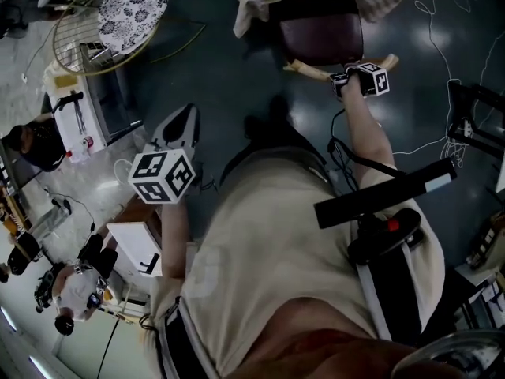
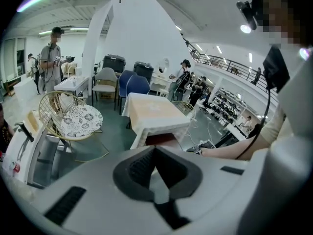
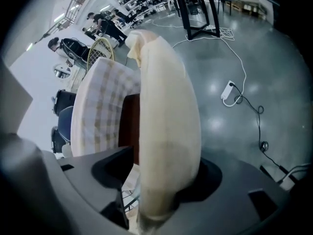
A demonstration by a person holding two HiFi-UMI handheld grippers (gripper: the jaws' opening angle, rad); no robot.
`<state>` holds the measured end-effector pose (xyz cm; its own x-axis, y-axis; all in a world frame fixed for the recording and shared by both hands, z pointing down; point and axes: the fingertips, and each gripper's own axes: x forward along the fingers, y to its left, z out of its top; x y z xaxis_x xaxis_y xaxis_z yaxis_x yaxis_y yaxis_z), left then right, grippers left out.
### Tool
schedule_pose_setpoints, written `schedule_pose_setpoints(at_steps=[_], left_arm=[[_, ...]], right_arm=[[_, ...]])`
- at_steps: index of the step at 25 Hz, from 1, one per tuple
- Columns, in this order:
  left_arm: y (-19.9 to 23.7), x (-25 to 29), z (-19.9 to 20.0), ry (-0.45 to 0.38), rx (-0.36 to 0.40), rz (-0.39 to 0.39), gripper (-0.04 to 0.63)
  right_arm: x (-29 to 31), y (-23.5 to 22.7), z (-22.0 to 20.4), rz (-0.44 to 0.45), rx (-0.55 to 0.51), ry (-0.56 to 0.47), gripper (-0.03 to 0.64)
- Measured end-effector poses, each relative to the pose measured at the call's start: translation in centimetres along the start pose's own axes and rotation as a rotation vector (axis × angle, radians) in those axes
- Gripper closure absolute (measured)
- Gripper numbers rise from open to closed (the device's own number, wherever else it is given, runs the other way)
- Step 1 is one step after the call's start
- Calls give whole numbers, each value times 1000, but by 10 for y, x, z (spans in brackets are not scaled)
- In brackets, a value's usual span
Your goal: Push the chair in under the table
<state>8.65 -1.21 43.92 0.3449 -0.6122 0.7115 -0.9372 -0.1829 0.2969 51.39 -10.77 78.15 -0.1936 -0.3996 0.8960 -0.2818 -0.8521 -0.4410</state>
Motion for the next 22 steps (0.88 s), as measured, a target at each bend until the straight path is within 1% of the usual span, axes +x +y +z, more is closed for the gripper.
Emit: schedule_pose_setpoints(at_steps=[2,4,6,8,9,13,15,16,17,19,22], left_arm=[[0,-1,2,-13,-4,4,589],[0,-3,3,-28,-13,12,589],[-1,-4,2,-37,-21,12,589],[-3,-4,2,-49,-28,8,589],[-4,-3,3,-58,-30,5,589],[-5,-1,12,-92,-30,-8,589],[-3,-3,14,-107,-30,-10,589],[-2,-3,15,-116,-29,-10,589],[0,-4,16,-127,-27,-9,589],[1,-7,19,-149,-16,-13,589],[-2,-12,25,-172,-1,-28,589]], right_arm=[[-2,2,-1,6,8,20,337],[-4,2,-1,-6,-18,41,337],[-9,-2,1,-47,-86,59,337],[-12,-3,1,-82,-181,79,319],[-14,-2,1,-84,-213,85,318],[-28,-2,-1,-70,-270,95,318],[-40,-5,3,-85,-331,73,318],[-47,-6,8,-97,-375,46,319],[-55,-5,14,-113,-424,15,330],[-67,-3,22,-134,-504,-21,380],[-79,-2,23,-110,-522,-29,435]])
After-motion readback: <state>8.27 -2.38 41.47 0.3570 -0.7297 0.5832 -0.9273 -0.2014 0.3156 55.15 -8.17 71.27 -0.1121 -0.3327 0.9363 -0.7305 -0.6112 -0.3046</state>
